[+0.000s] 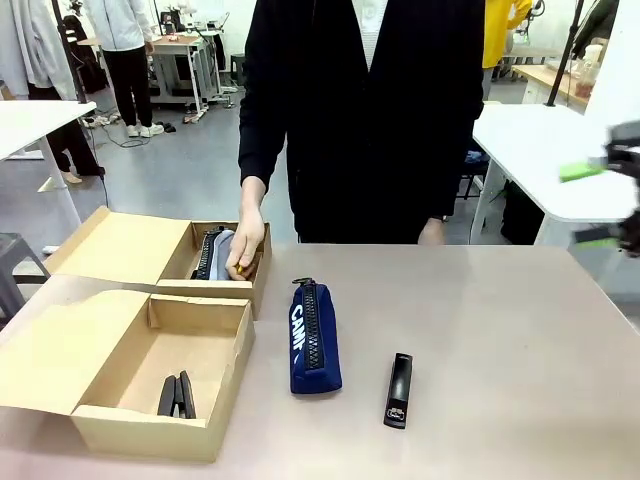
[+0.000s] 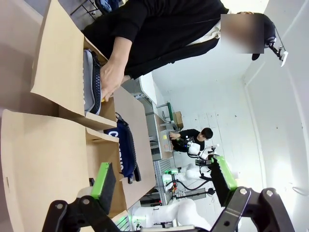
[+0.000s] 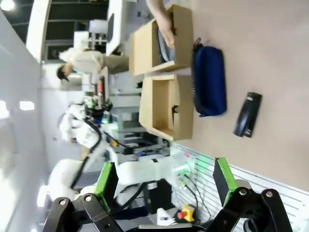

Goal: Place items inside the box.
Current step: Pick up a Pencil pouch or Stapler and place it inside the Mailer Box closest to the robot.

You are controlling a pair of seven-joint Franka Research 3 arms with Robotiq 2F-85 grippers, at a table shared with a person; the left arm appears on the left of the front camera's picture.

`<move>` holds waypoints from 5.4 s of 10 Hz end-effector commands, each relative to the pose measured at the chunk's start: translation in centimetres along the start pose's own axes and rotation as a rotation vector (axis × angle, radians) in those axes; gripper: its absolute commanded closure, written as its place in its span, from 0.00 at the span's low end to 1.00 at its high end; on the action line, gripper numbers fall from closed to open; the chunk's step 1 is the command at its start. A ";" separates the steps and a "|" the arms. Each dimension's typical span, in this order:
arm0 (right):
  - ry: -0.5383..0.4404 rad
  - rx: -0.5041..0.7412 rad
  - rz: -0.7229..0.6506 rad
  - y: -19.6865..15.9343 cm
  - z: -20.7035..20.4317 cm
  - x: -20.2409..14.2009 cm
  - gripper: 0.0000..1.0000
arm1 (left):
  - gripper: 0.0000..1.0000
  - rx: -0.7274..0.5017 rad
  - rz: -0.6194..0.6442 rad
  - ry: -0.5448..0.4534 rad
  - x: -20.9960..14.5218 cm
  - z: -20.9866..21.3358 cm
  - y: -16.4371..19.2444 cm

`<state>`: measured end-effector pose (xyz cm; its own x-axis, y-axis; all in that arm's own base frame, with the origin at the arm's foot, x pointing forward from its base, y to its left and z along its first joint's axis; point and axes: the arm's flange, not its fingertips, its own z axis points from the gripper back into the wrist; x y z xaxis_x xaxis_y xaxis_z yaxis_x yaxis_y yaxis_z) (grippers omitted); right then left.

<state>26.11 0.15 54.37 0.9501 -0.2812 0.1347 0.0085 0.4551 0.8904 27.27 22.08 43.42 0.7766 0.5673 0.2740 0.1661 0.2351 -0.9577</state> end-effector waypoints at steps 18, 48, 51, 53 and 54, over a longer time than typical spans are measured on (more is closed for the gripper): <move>0.131 -0.123 -0.265 -16.0 4.5 0.9 0.00 | 0.00 -0.019 -0.016 -0.007 0.0 -0.2 -0.2; 0.288 -0.838 0.327 6.4 -30.6 -3.4 0.00 | 0.00 -0.019 -0.016 -0.007 0.0 -0.2 -0.2; 0.323 -0.741 0.301 7.2 -29.2 -5.8 0.00 | 0.00 -0.019 -0.016 -0.007 0.0 -0.2 -0.2; 0.283 -0.793 0.400 5.8 -31.2 -6.1 0.00 | 0.00 -0.019 -0.016 -0.007 0.0 -0.2 -0.2; 0.288 -0.766 0.404 5.6 -31.1 -6.1 0.00 | 0.00 -0.019 -0.016 -0.007 0.0 -0.2 -0.2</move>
<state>30.42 30.93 45.67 0.9722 0.1969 0.1269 -0.2238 0.9409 0.2541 27.37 21.97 43.44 0.7790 0.5638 0.2744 0.1657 0.2370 -0.9573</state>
